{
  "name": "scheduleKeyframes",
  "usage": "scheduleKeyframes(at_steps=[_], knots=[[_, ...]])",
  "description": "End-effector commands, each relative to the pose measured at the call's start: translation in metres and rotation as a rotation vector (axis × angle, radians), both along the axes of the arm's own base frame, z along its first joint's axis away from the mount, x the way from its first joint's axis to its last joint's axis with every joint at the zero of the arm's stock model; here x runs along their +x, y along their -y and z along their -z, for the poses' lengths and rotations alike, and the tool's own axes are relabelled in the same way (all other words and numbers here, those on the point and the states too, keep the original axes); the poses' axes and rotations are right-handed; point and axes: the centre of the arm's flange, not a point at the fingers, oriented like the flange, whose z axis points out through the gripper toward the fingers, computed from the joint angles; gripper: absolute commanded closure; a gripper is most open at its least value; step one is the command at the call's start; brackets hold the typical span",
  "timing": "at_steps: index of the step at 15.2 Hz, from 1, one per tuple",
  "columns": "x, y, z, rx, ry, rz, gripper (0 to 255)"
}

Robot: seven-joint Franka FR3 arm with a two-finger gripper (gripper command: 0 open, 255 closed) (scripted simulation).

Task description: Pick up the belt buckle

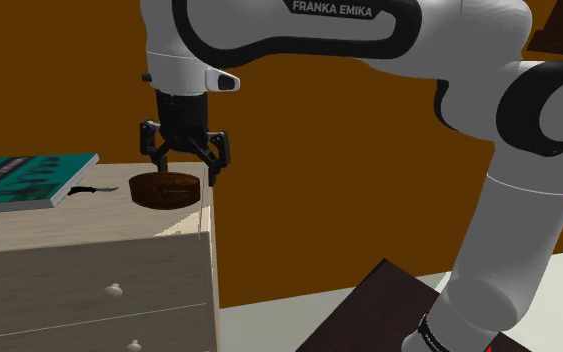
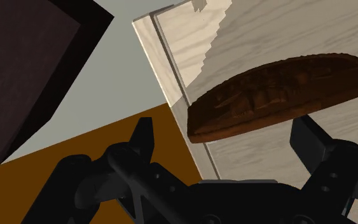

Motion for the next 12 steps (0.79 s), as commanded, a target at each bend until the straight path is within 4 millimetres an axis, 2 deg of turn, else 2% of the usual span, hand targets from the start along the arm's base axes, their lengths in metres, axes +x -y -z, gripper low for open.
scheduleKeyframes(at_steps=[1, 10, 12], knots=[[0.0, 0.0, 0.002, 0.0, 0.0, 0.0, 255], [0.0, 0.0, 0.002, 0.0, 0.0, 0.0, 255], [0.0, 0.0, -0.008, 0.0, 0.0, 0.0, 255]])
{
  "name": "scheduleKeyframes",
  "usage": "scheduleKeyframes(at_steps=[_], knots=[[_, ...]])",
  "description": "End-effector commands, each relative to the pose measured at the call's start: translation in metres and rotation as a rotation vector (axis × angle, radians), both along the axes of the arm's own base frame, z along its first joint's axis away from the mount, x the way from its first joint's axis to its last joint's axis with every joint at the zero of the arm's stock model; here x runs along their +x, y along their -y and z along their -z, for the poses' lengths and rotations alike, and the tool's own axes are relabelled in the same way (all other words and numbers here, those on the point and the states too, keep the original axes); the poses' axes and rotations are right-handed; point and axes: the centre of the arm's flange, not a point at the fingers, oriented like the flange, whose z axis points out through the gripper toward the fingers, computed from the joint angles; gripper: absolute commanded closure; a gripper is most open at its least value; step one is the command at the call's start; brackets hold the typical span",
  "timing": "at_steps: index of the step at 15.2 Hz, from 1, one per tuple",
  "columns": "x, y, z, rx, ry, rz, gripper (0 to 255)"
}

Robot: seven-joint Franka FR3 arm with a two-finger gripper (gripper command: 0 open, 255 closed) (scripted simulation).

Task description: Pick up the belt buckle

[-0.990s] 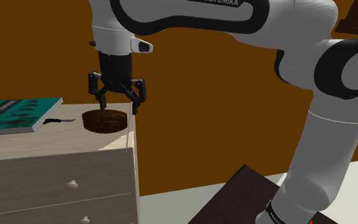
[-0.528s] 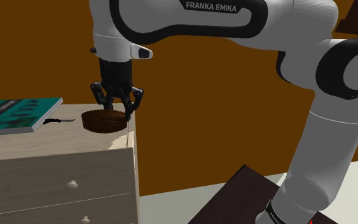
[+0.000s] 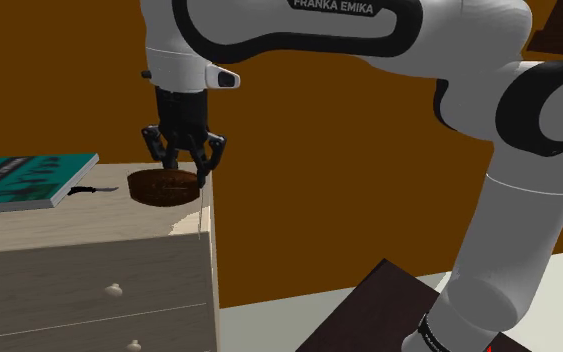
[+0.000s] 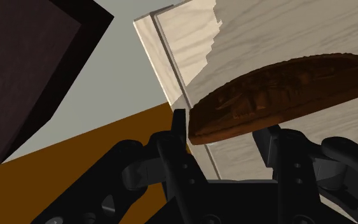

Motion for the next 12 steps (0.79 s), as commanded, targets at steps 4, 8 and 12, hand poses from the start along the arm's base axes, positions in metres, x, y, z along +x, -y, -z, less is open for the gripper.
scheduleKeyframes(at_steps=[4, 8, 12], knots=[[0.0, 0.0, -0.025, 0.0, 0.0, 0.0, 255], [0.0, 0.0, -0.046, 0.0, 0.0, 0.0, 255], [0.0, 0.0, -0.067, 0.0, 0.0, 0.0, 255]])
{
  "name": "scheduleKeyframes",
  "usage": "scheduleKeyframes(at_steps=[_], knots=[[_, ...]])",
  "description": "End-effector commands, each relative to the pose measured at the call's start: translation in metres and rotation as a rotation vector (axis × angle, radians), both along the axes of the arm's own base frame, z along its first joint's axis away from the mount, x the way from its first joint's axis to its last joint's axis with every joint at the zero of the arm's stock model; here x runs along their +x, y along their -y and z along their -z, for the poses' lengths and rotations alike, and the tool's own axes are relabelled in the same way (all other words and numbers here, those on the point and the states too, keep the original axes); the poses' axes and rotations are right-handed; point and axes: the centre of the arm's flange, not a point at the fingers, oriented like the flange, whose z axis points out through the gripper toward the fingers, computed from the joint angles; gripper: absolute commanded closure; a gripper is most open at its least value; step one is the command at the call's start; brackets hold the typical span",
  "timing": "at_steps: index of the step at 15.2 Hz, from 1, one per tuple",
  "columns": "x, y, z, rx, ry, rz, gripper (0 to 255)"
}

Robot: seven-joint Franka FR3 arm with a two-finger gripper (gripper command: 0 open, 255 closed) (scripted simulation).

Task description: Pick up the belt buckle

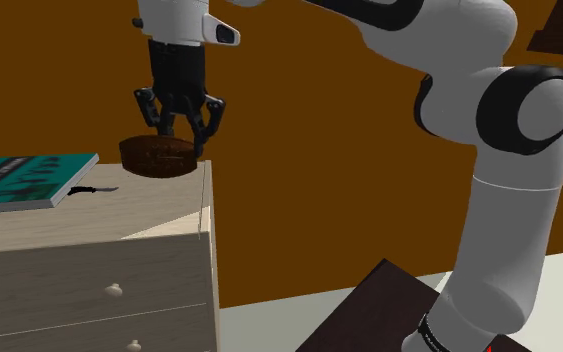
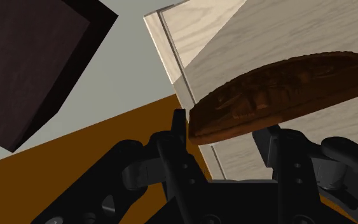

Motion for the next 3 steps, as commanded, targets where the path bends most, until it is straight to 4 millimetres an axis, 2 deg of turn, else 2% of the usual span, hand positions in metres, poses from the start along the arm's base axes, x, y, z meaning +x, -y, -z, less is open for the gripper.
scheduleKeyframes(at_steps=[1, 3], knots=[[-0.0003, 0.0003, -0.0102, 0.0, 0.0, 0.0, 255], [-0.0003, 0.0003, -0.0109, 0.0, 0.0, 0.0, 255]])
